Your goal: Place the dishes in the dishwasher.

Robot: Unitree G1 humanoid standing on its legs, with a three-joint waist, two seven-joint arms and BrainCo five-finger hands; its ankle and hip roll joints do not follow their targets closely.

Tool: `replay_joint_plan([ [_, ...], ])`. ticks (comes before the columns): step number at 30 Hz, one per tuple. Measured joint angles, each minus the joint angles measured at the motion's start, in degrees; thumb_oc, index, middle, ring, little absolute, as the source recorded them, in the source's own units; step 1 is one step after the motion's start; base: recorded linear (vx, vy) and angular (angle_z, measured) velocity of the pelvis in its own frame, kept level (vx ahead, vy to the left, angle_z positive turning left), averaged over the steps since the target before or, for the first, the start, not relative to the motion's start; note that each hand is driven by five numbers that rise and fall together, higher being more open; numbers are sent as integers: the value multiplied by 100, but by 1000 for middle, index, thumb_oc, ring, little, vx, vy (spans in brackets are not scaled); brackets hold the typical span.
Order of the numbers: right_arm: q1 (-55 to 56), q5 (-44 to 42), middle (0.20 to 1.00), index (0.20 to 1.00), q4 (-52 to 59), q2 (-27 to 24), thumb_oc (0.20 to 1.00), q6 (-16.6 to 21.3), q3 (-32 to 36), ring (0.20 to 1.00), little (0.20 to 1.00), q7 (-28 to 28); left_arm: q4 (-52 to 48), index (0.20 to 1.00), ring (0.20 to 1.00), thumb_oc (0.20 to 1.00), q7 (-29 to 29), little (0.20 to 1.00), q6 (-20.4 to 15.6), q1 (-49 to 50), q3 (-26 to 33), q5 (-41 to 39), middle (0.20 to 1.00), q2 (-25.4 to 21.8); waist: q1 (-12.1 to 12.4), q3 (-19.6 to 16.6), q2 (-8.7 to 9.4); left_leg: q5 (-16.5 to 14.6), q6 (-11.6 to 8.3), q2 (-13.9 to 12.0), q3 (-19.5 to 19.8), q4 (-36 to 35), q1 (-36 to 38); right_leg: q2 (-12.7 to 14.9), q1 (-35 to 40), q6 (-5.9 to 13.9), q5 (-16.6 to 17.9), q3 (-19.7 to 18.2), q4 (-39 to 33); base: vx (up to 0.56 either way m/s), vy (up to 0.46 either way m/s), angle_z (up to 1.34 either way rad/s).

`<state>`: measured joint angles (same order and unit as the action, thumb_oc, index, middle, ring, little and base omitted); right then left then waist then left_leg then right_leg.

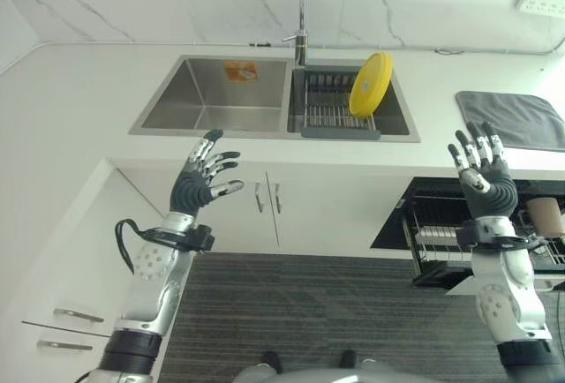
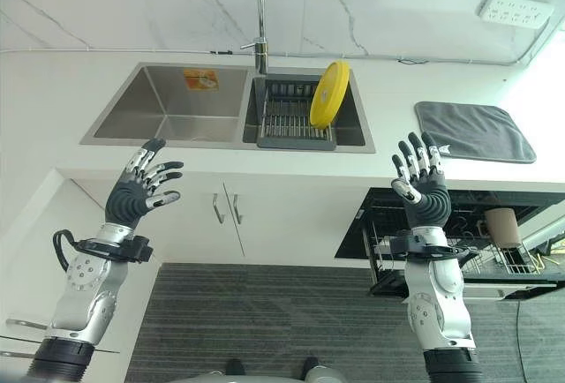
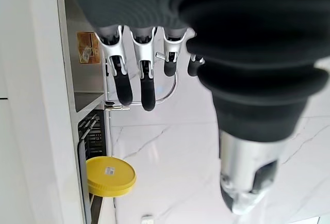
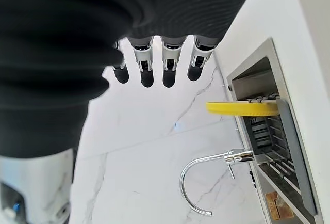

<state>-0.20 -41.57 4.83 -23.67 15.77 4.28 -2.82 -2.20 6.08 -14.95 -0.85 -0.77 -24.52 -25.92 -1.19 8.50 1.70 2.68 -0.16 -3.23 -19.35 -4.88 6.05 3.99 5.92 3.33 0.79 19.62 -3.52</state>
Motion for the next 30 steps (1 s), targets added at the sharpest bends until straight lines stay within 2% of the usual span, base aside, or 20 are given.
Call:
replay_joint_plan([
  [6, -271, 458, 1000, 1000, 6, -337, 1000, 26, -4, 1000, 1000, 134, -19, 1000, 1000, 1000, -171, 1000, 11, -38, -173, 93, 1000, 57, -19, -42, -89, 43, -112, -166, 36, 64, 35, -195, 44, -145, 83, -194, -139, 3, -208, -14],
  [7, -408, 456, 1000, 1000, -110, -374, 1000, 18, -41, 1000, 1000, 129, 36, 1000, 1000, 1000, -218, 1000, 12, -72, -154, 93, 1000, 67, 16, -34, -38, -81, -248, -235, 168, 494, -100, -149, -31, -210, -84, -264, 3, 19, -207, -46],
  [9, -709, 457, 1000, 1000, -224, -246, 1000, 17, -147, 1000, 1000, 136, 72, 1000, 1000, 1000, -371, 1000, 11, -88, -119, 94, 1000, 46, 197, 36, 208, -111, -292, -279, 355, 1763, -542, -31, -103, -386, -221, -605, 251, 64, -137, -68],
  [10, -804, 472, 1000, 1000, -189, -205, 1000, 23, -192, 1000, 1000, 132, 65, 1000, 1000, 1000, -416, 1000, 11, -84, -126, 95, 1000, 49, 244, 40, 250, -141, -337, -319, 633, 2552, -919, -8, -36, -437, -222, -801, 254, 104, -41, -54],
  [11, -867, 511, 1000, 1000, -151, -194, 1000, 60, -211, 1000, 1000, 132, 57, 1000, 1000, 1000, -426, 1000, 5, -87, -147, 96, 1000, 65, 258, 63, 262, -286, -431, -335, 954, 3009, -1192, -50, 21, -501, -180, -878, 212, 141, -8, -43],
  [12, -941, 562, 1000, 1000, -145, -157, 1000, 127, -304, 1000, 1000, 143, 47, 1000, 1000, 1000, -415, 1000, -23, -58, -156, 103, 1000, 77, 331, 67, 195, -477, -528, -171, 1388, 2844, -1263, -76, 71, -486, -139, -994, 198, 164, 13, -61],
  [13, -1087, 577, 1000, 1000, -152, -133, 1000, 150, -403, 1000, 1000, 192, 45, 1000, 1000, 1000, -418, 1000, -65, 9, -135, 109, 1000, 77, 400, 69, 134, -525, -540, 33, 1810, 2219, -1238, -101, 39, -493, -119, -1196, 157, 125, 16, -87],
  [14, -1228, 657, 1000, 1000, -158, -138, 1000, 149, -548, 1000, 1000, 228, 51, 1000, 1000, 1000, -422, 1000, -80, 34, -136, 114, 1000, 76, 486, 92, 29, -467, -500, 85, 1970, 1613, -1218, -161, 22, -492, -115, -1324, 130, 155, 45, -89],
  [16, -1271, 786, 1000, 1000, -159, -132, 1000, 139, -820, 1000, 1000, 302, 92, 1000, 1000, 1000, -424, 1000, -116, -20, -154, 254, 1000, 92, 458, 139, -151, -147, -515, 57, 1852, 638, -1239, -333, 308, -547, -44, -1291, -96, 252, 87, -44],
  [18, -1216, 785, 1000, 1000, -160, -141, 1000, 135, -846, 1000, 1000, 353, 156, 1000, 1000, 1000, -456, 1000, -176, -46, -161, 319, 1000, 87, 468, 155, -163, -68, -625, 1, 1902, 260, -1207, -402, 406, -556, -51, -1348, -179, 168, 77, -25],
  [20, -1210, 777, 1000, 1000, -160, -145, 1000, 133, -804, 1000, 1000, 397, 257, 1000, 1000, 1000, -514, 1000, -279, -57, -151, 319, 1000, 85, 483, 155, -189, -66, -630, -54, 1845, 390, -1333, -400, 412, -549, -81, -1516, -179, 119, 73, -42],
  [22, -1118, 769, 1000, 1000, -150, -223, 1000, 118, -796, 1000, 1000, 389, 283, 1000, 1000, 1000, -569, 1000, -283, -84, -176, 320, 1000, 95, 424, 146, -297, -114, -574, -144, 1825, 449, -1216, -399, 573, -387, -184, -1569, -161, 186, 136, -27],
  [23, -1008, 762, 1000, 1000, -157, -285, 1000, 98, -773, 1000, 1000, 373, 279, 1000, 1000, 1000, -596, 1000, -313, -143, -178, 318, 1000, 89, 386, 159, -282, 154, -484, -108, 1645, 363, -1055, -303, 617, -232, -304, -1621, -152, 200, 173, -21],
  [25, -990, 759, 1000, 1000, -158, -321, 1000, 80, -788, 1000, 1000, 318, 276, 1000, 1000, 1000, -672, 1000, -348, -149, -156, 318, 1000, 37, 444, 144, -235, 205, -411, 73, 1382, 314, -971, -46, 617, -81, -411, -1709, -144, 176, 137, -39],
  [26, -975, 649, 1000, 1000, -158, -333, 1000, 81, -772, 1000, 1000, 264, 285, 1000, 1000, 1000, -716, 1000, -349, -203, -175, 320, 1000, 23, 433, 145, -224, 279, -305, 183, 1226, 256, -910, 72, 712, 23, -405, -1725, -144, 170, 94, -22],
  [28, -774, 528, 1000, 1000, -138, -331, 1000, 80, -687, 1000, 1000, 206, 255, 1000, 1000, 1000, -732, 1000, -349, -312, -211, 324, 1000, 42, 389, 149, -192, 415, -91, 390, 1181, 193, -761, 276, 901, 269, -455, -1591, -143, 138, 58, 17],
  [29, -600, 500, 1000, 1000, -85, -330, 1000, 80, -613, 1000, 1000, 185, 149, 1000, 1000, 1000, -734, 1000, -357, -318, -184, 324, 1000, 38, 391, 158, -116, 421, -5, 518, 1186, 189, -679, 398, 998, 357, -535, -1532, -143, 108, 38, 20],
  [30, -561, 482, 1000, 1000, -72, -329, 1000, 80, -589, 1000, 1000, 182, 103, 1000, 1000, 1000, -735, 1000, -359, -311, -166, 324, 1000, 33, 398, 155, -98, 446, 54, 549, 1187, 197, -669, 425, 1013, 373, -555, -1516, -143, 84, 31, 9],
])
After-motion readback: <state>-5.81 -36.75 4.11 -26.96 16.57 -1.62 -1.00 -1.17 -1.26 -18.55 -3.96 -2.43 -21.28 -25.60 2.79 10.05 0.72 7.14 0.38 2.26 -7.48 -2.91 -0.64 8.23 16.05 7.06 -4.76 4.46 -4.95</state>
